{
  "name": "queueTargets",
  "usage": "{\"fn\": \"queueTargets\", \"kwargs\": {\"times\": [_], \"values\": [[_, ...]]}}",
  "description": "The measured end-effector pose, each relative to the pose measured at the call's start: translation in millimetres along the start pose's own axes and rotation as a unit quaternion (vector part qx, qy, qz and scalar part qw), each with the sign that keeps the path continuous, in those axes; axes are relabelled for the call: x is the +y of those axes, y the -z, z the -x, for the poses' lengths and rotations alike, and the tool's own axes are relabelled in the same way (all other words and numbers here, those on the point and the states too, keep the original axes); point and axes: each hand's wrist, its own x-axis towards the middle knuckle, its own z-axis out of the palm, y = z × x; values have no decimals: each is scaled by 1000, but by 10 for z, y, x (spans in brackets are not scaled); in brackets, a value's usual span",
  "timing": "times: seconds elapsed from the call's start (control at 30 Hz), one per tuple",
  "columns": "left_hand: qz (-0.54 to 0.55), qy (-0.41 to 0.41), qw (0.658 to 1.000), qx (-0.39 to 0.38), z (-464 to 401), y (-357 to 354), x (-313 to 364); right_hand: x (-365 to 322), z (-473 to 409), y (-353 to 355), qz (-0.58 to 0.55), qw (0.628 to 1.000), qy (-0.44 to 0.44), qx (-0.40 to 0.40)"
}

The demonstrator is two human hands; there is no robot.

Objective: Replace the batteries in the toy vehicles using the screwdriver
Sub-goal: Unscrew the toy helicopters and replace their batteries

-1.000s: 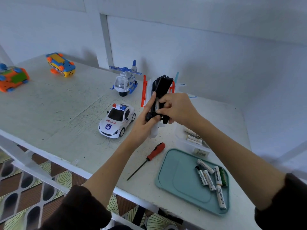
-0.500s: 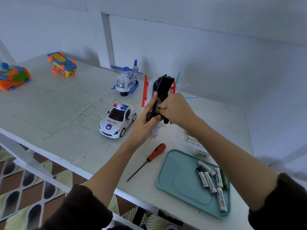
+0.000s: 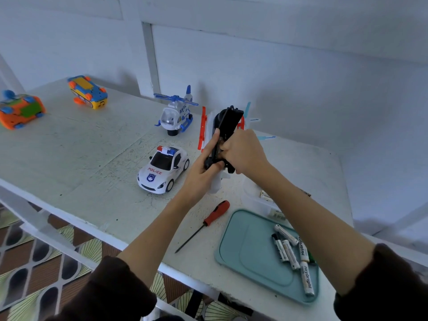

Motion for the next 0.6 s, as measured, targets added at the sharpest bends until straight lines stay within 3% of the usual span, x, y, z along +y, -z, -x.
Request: {"fn": "queueTargets", "kwargs": {"times": [0.13,0.27,0.33,0.47,0.6], "values": [[-8,-20,1000,-8,23,11,22,127,156,126,-150,986,69,-38],[-30,-29,999,-26,58,-19,51,324,449,269,-217,975,50,-7],[-39,-34,998,-33,61,-24,39,402,630,318,-187,981,49,-12],[-27,-36,999,-25,60,3,33,597,1012,296,-80,980,95,-157],[-17,-42,999,-23,55,1,41,784,1294,153,31,965,126,-229]]}}
